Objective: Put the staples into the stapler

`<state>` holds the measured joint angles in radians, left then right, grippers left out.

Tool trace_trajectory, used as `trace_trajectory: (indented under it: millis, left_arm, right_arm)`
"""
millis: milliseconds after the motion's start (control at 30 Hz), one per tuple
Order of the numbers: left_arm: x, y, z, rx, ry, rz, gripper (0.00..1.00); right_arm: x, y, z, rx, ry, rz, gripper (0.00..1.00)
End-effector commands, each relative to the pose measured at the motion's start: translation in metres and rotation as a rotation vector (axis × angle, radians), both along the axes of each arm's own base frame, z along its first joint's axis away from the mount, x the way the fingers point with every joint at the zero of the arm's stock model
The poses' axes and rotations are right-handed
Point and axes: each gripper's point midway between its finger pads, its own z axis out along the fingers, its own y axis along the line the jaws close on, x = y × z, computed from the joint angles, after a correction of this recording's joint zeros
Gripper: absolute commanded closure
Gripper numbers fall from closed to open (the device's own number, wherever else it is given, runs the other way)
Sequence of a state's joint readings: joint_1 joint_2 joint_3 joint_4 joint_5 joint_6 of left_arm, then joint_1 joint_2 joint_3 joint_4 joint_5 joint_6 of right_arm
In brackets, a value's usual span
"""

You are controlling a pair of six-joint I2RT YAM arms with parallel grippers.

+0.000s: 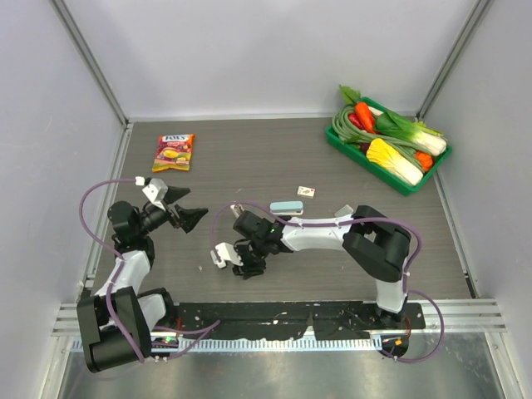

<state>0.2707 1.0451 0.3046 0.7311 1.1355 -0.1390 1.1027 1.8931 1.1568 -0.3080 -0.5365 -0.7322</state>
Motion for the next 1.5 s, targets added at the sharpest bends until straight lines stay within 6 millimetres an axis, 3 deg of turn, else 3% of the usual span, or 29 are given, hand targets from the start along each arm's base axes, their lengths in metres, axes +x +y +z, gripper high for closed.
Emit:
trace_trajectory:
  millis: [0,200,400,700,900,933,1000,1133,1167,1200,1233,1400,1467]
  left_arm:
    - [0.005,0.004,0.011,0.024,-0.053,0.007,0.00]
    - [0.005,0.003,0.009,0.023,-0.049,0.001,0.00]
    - [0.002,0.001,0.010,0.025,-0.054,-0.026,0.00]
    - [-0.016,-0.018,0.017,0.082,-0.147,-0.197,0.00]
    - [-0.020,-0.038,0.027,0.170,-0.289,-0.315,0.00]
    - [-0.018,-0.040,0.029,0.185,-0.310,-0.328,0.00]
    - [-0.021,-0.051,0.031,0.197,-0.305,-0.382,0.01]
    - [-0.027,-0.073,0.033,0.290,-0.432,-0.514,0.06]
    - [-0.038,-0.088,0.029,0.309,-0.449,-0.581,0.07]
    - [-0.029,-0.092,0.031,0.381,-0.472,-0.581,0.07]
    - [-0.051,-0.109,0.016,0.445,-0.500,-0.692,0.08]
    - [-0.079,-0.142,-0.010,0.653,-0.579,-0.903,0.09]
    - [-0.090,-0.150,-0.025,0.711,-0.578,-0.979,0.15]
  right_arm:
    - [0.004,0.012,0.001,0.020,-0.030,0.004,0.64]
    - [0.004,0.009,-0.002,0.011,-0.036,0.002,0.81]
    - [0.001,0.009,0.006,0.016,-0.027,0.008,0.85]
    - [0.007,0.002,0.059,0.080,0.049,-0.039,0.83]
    - [0.013,-0.020,0.089,0.127,0.188,-0.090,0.82]
    - [0.022,-0.027,0.096,0.144,0.210,-0.118,0.82]
    - [0.021,-0.035,0.107,0.169,0.315,-0.135,0.81]
    - [0.038,-0.053,0.127,0.218,0.462,-0.202,0.81]
    - [0.046,-0.062,0.130,0.225,0.487,-0.231,0.81]
    - [0.048,-0.065,0.132,0.232,0.509,-0.238,0.81]
    - [0.045,-0.067,0.136,0.245,0.547,-0.232,0.80]
    - [0.053,-0.084,0.146,0.292,0.632,-0.261,0.80]
    - [0.051,-0.087,0.148,0.305,0.648,-0.255,0.80]
